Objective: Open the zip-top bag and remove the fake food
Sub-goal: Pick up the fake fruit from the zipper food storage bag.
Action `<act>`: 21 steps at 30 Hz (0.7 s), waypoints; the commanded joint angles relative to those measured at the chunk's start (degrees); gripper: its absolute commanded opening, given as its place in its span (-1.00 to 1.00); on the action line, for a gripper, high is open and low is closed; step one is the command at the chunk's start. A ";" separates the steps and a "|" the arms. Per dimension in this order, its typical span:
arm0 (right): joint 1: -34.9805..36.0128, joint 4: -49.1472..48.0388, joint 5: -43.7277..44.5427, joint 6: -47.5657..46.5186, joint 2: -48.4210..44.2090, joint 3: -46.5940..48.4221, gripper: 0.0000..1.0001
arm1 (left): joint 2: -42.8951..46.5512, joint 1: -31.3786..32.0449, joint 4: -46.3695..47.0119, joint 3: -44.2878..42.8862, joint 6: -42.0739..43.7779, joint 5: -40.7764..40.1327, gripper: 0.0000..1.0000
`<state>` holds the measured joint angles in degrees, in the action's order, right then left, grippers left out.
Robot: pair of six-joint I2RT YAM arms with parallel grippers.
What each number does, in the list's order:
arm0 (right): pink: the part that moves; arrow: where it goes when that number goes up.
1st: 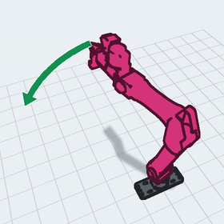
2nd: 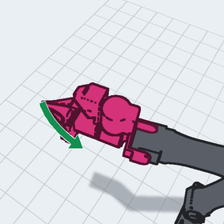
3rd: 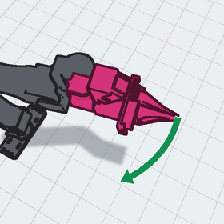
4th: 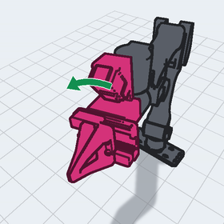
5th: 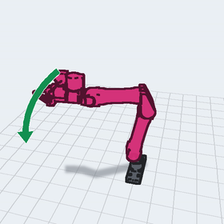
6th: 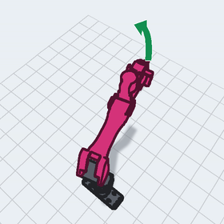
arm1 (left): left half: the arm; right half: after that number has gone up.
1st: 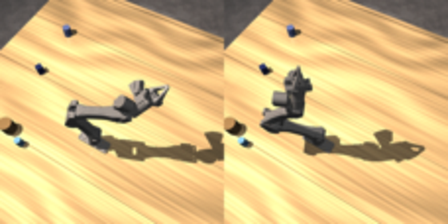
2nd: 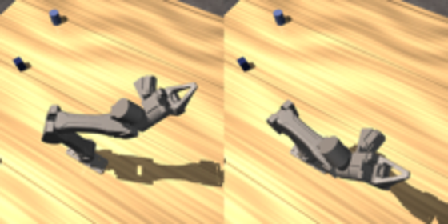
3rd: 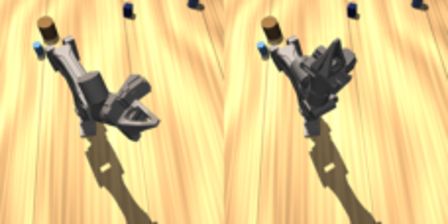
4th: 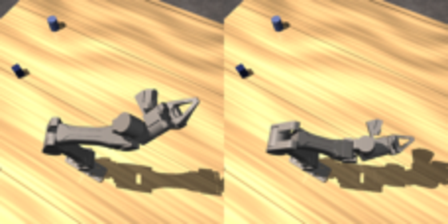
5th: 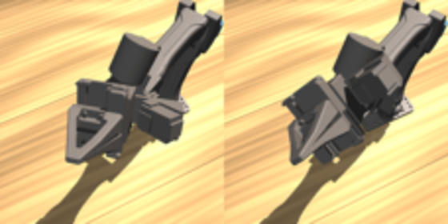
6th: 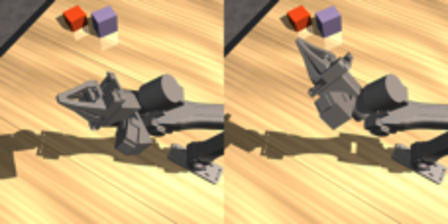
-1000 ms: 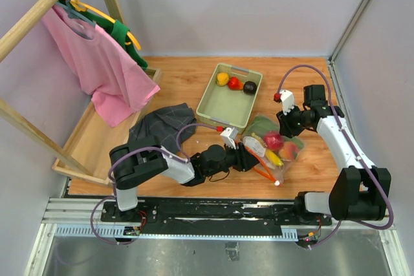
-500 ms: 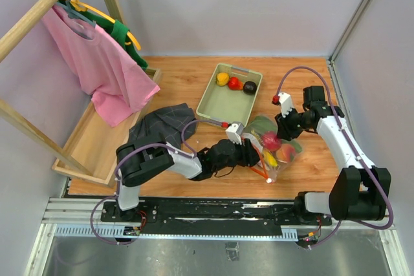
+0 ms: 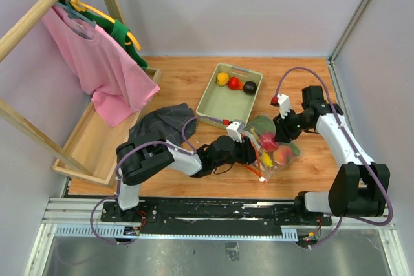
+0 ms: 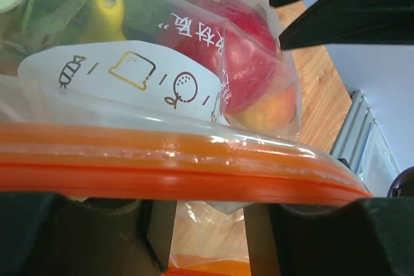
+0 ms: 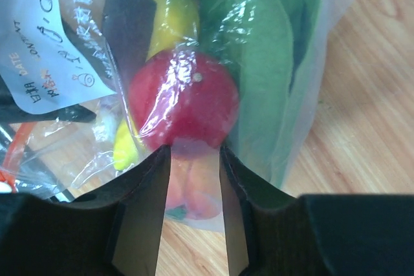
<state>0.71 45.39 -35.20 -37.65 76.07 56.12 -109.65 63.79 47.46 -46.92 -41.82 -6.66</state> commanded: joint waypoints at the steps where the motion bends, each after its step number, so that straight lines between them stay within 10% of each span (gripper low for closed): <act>1: 0.02 -2.50 5.43 1.93 -2.07 3.15 -0.24 | -0.23 -0.74 1.71 0.45 1.95 0.92 -0.11; 21: 5.24 -2.91 7.04 2.12 7.46 3.30 -0.62 | -4.12 -3.24 -6.80 -6.25 3.12 2.27 -0.34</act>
<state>4.51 41.80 -28.21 -34.96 82.56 60.45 -112.49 61.19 43.46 -50.76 -39.92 -3.79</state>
